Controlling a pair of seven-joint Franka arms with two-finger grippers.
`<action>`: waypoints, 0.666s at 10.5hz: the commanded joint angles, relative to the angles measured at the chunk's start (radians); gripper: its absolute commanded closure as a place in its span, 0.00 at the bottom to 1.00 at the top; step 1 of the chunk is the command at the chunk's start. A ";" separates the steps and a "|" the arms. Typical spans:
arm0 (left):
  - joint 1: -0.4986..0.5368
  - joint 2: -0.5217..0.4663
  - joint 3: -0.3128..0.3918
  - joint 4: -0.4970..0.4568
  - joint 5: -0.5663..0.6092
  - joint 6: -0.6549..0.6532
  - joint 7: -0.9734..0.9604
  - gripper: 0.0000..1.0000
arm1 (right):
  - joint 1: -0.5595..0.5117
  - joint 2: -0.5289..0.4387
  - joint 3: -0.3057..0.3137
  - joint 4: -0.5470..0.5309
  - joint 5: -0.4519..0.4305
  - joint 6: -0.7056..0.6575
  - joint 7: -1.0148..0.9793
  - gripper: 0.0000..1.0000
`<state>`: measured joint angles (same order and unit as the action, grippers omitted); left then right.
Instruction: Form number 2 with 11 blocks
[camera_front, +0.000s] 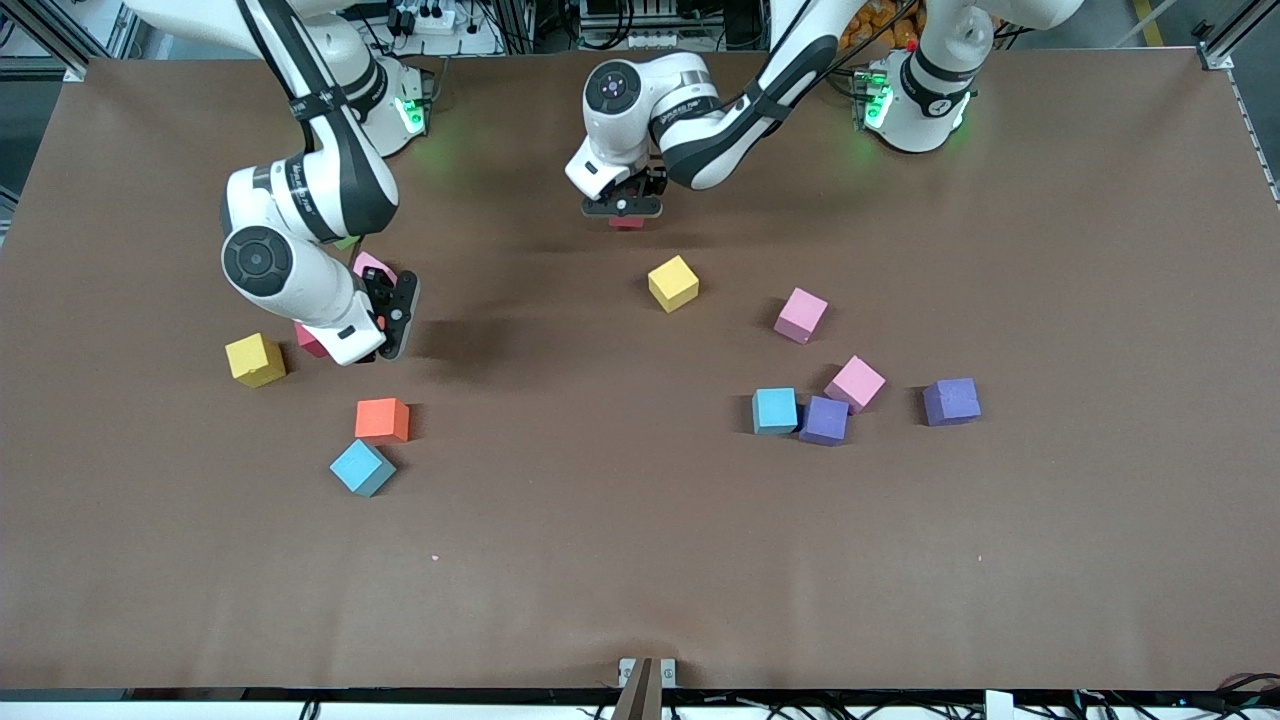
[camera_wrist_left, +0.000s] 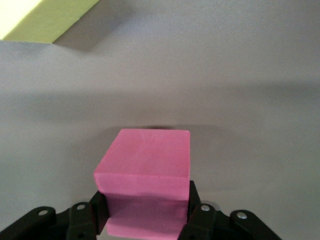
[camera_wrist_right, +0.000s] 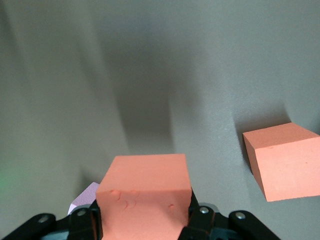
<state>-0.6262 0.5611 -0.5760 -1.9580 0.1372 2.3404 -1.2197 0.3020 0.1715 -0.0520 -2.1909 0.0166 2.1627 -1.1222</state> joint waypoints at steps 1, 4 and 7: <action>-0.043 0.043 0.024 0.036 0.001 -0.021 -0.001 1.00 | -0.015 -0.020 0.007 -0.015 -0.009 -0.006 -0.019 0.60; -0.056 0.054 0.024 0.034 0.001 -0.049 -0.012 1.00 | -0.014 -0.018 0.007 -0.015 -0.009 -0.006 -0.031 0.60; -0.058 0.051 0.025 0.036 0.012 -0.049 -0.032 0.00 | -0.011 -0.018 0.009 -0.015 -0.009 -0.004 -0.033 0.60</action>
<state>-0.6674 0.6047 -0.5606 -1.9382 0.1371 2.3127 -1.2239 0.3017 0.1715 -0.0514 -2.1913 0.0166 2.1618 -1.1344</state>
